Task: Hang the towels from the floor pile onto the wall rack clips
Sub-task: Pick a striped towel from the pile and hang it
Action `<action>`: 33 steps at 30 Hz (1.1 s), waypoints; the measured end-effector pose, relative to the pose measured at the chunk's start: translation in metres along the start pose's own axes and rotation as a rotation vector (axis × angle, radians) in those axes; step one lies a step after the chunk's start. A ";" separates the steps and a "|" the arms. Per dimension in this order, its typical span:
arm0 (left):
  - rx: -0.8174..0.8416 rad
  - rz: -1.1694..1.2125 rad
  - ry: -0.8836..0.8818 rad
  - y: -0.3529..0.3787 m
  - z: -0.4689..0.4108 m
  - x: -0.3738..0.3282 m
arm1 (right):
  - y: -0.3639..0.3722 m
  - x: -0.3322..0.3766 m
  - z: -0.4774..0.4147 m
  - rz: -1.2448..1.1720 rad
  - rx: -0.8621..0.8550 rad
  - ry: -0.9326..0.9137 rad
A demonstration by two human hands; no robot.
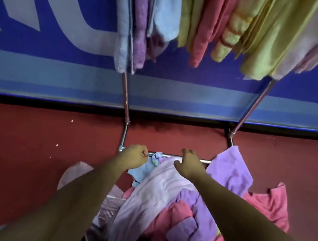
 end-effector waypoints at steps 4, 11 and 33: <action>0.110 -0.055 0.010 0.055 -0.030 0.010 | 0.029 -0.033 -0.027 0.072 0.060 0.068; 0.231 -0.041 -0.139 0.146 -0.068 0.044 | 0.083 -0.099 -0.063 0.206 0.120 0.241; 0.075 0.738 -0.331 0.154 -0.082 0.015 | 0.055 -0.109 -0.095 -0.478 0.069 0.269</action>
Point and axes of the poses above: each hand's wrist, its own z-axis away from the middle knuckle, its own y-axis out of the palm, x = y × z, the point moved 5 cm from there along -z, towards the middle knuckle, and after that the axes turned 6 degrees about -z, right-handed, at the moved point
